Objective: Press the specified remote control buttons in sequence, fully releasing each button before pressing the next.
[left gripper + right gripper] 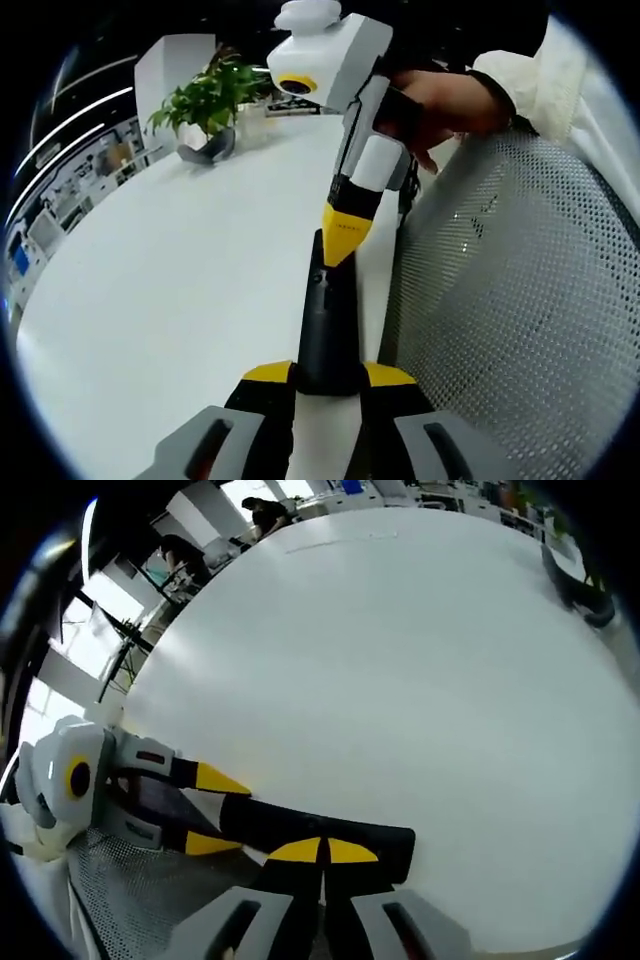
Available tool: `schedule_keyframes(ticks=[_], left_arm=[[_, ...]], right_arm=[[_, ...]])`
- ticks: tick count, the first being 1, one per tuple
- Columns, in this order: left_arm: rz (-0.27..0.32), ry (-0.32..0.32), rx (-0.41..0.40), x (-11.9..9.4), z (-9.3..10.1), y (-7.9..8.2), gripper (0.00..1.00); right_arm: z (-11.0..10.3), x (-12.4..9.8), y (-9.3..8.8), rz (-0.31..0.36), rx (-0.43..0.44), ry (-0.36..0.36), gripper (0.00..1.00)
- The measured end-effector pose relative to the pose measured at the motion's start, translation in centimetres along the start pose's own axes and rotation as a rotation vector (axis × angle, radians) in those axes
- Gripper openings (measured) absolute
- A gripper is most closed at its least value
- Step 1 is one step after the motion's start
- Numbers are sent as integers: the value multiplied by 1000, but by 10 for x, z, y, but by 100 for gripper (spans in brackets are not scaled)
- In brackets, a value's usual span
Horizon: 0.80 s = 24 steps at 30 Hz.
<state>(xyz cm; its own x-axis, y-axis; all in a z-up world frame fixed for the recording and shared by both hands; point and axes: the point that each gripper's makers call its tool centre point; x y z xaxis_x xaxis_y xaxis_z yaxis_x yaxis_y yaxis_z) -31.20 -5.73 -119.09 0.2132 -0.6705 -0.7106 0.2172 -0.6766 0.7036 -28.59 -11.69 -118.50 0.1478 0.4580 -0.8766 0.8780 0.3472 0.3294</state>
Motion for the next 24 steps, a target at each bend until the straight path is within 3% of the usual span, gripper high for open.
schedule_keyframes(ticks=[3,9,14,24], left_arm=[[2,2,-2,0,0,0,25],[2,3,-6,-1,0,-1,25],[4,3,-4,-1,-1,-1,25],[6,4,-6,0,-2,0,25]], right_arm=[[1,0,0,6,-17,0,0],[0,-3,0,11,60,38,0],[6,-7,-3,-1,69,-9,0],[10,-8,-10,-40,89,-27,0]])
Point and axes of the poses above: the point that each gripper's makers call its tool centre point, and the gripper's own axes: x roughly forward along the fingers, z roughly to its right, y roughly out of its top
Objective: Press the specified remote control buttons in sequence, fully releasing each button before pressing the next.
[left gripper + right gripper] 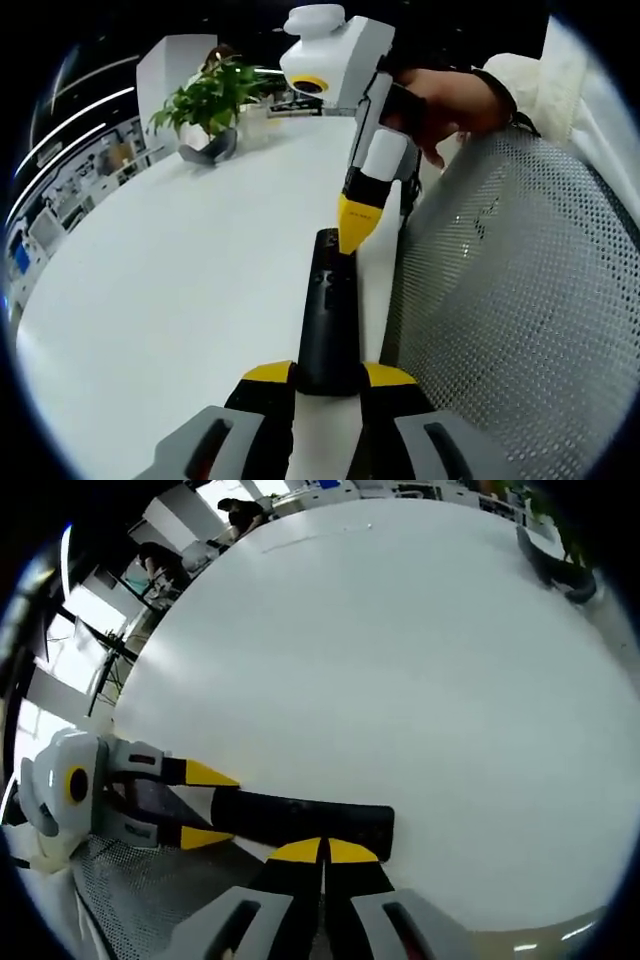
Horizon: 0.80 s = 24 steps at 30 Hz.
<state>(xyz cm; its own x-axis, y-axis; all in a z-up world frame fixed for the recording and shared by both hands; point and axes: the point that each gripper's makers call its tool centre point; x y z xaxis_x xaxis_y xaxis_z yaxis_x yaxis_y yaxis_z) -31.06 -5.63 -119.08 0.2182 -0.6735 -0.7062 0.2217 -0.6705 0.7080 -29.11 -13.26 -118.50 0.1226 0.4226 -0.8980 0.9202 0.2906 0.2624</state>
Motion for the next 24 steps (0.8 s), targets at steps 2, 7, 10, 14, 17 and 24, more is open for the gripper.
schedule_keyframes(ticks=[2,7,10,14,17,24], left_arm=[[1,0,0,0,0,0,25],[3,0,-1,0,0,0,25],[3,0,-1,0,0,0,25],[3,1,-1,0,0,0,25],[5,2,0,0,0,0,25],[6,2,0,0,1,0,25]], right_arm=[[-1,1,0,-5,-5,8,0],[-2,3,0,-8,-14,16,0],[0,3,0,-8,15,39,0],[-2,4,-1,-11,6,36,0],[-2,5,-4,-26,-54,1,0],[-4,4,-5,-28,-103,-34,0]])
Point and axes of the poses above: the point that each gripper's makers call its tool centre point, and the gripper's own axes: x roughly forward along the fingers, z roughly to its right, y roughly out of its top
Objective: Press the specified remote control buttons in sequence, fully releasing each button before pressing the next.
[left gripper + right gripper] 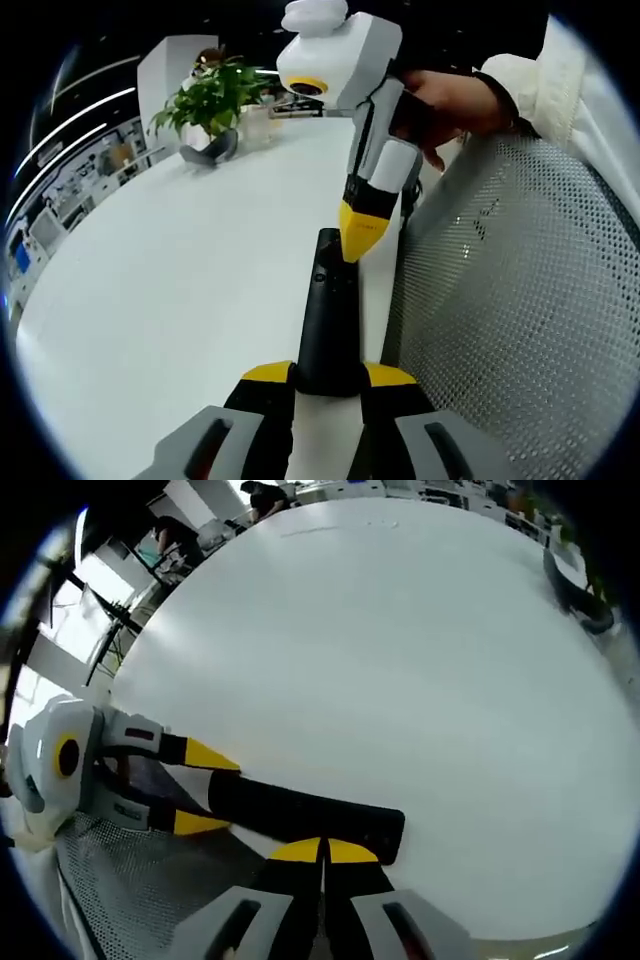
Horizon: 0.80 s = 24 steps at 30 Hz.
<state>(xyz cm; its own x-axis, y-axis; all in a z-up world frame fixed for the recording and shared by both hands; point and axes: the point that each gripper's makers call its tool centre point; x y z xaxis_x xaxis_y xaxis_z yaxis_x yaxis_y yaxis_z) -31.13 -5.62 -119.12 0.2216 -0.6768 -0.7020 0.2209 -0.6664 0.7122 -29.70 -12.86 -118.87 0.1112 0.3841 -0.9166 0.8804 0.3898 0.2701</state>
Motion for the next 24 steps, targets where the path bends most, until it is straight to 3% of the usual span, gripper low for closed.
schedule_keyframes(ticks=[9,17,24], left_arm=[[2,4,4,-1,0,0,25],[12,4,0,0,0,0,25],[14,-4,5,0,-1,1,24]], right_arm=[[1,-2,1,8,67,31,0],[2,-2,4,19,60,13,0],[9,-6,12,69,98,11,0]])
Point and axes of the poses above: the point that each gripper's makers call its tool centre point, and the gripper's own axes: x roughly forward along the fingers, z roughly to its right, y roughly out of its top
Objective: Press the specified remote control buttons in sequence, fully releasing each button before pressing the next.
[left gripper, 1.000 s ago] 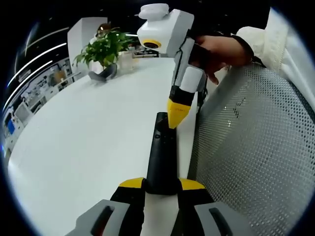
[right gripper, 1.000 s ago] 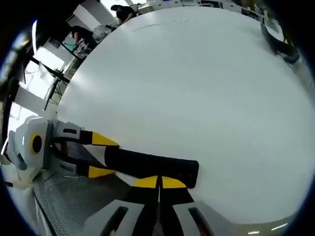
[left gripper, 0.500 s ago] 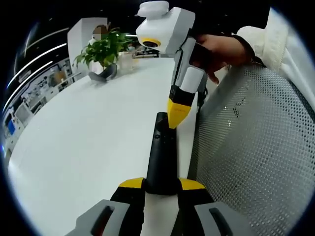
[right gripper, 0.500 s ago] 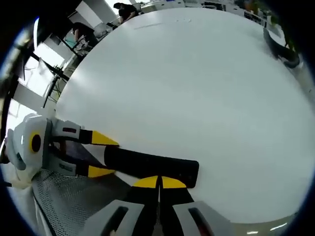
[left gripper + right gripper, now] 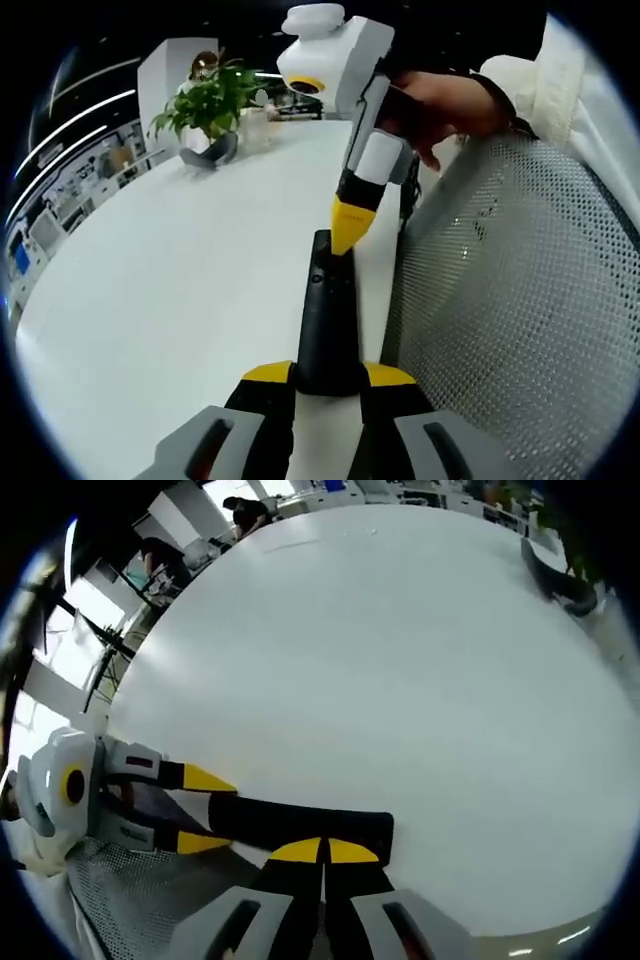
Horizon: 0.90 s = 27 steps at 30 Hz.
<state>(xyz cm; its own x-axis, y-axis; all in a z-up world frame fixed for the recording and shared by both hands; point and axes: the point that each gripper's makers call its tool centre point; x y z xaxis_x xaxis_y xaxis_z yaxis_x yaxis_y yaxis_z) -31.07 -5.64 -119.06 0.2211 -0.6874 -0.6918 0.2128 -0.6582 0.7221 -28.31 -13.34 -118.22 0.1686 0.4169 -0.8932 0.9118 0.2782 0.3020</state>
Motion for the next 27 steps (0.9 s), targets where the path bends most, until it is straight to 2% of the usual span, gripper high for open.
schedule_keyframes(ticks=[5,11,13,18,27], left_arm=[[-4,-7,6,0,1,-1,24],[-6,-19,16,0,6,-1,24],[-10,-18,17,0,7,-1,24],[-9,-19,13,0,6,-1,24],[-1,-17,9,1,4,0,25]], right_arm=[[-3,1,0,2,17,26,0],[-6,2,0,-4,-7,30,0],[-8,5,-4,-28,-11,39,0],[-6,5,-6,-38,-32,19,0],[-6,6,-4,-44,-47,24,0]])
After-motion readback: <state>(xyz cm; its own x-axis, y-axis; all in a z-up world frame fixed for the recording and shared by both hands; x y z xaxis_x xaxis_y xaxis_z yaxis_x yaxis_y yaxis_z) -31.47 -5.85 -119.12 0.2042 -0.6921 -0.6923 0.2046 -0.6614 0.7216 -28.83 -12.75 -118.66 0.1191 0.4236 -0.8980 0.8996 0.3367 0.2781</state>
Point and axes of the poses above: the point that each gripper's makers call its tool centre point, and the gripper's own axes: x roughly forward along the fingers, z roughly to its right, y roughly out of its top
